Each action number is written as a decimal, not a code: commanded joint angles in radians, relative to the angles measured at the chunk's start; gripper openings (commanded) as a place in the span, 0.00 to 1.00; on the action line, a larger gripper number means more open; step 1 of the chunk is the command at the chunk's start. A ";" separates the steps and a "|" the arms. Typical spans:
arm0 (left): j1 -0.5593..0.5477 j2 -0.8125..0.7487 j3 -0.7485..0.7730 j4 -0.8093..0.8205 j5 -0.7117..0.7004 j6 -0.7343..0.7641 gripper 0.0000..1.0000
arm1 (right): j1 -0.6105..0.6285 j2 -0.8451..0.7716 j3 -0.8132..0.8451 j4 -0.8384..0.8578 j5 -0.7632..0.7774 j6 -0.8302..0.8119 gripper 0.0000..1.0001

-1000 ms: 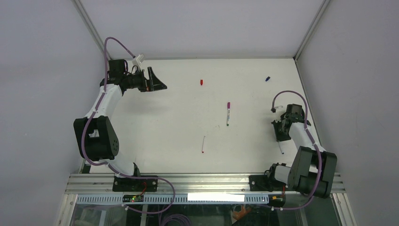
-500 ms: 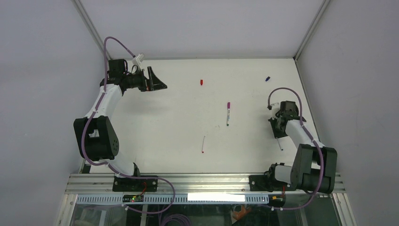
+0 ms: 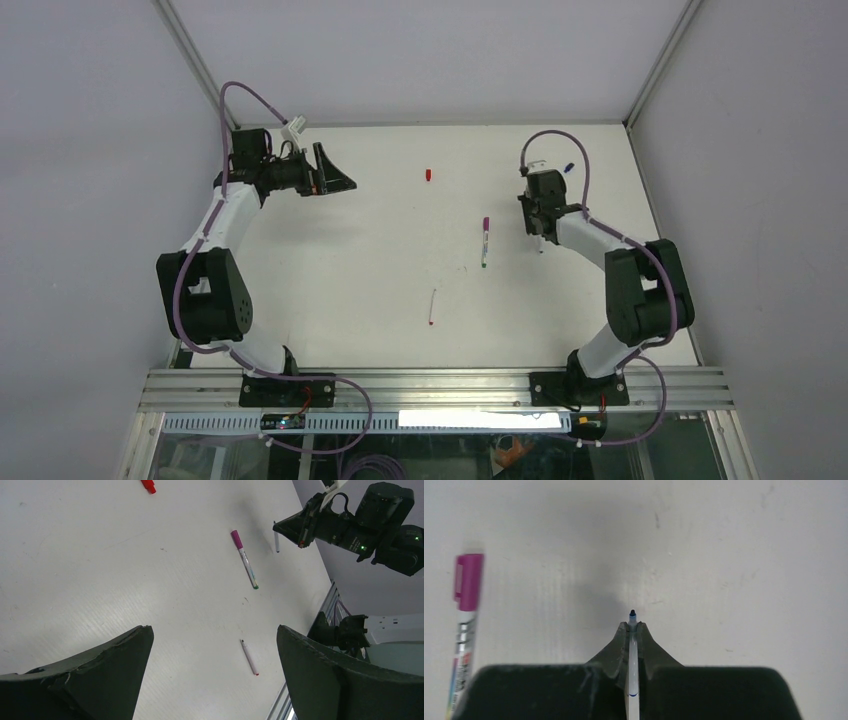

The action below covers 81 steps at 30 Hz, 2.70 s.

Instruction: Insert the pens into the pen caps

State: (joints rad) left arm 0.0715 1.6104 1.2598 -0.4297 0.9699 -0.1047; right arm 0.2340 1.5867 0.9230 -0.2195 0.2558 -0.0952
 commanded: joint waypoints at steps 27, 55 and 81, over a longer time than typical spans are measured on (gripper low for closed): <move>-0.223 -0.199 -0.020 0.057 -0.137 -0.040 0.99 | 0.182 -0.247 -0.057 0.524 -0.240 0.226 0.00; -0.543 0.029 0.143 0.227 -0.396 -0.134 0.77 | 0.370 -0.158 0.042 0.926 -0.331 0.380 0.00; -0.555 -0.009 0.030 0.427 -0.379 -0.164 0.26 | 0.388 -0.117 0.062 0.936 -0.372 0.451 0.00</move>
State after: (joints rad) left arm -0.4725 1.6501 1.2930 -0.0723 0.5781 -0.2745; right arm 0.6109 1.4567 0.9390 0.6548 -0.0971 0.3321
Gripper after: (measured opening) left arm 0.336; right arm 0.028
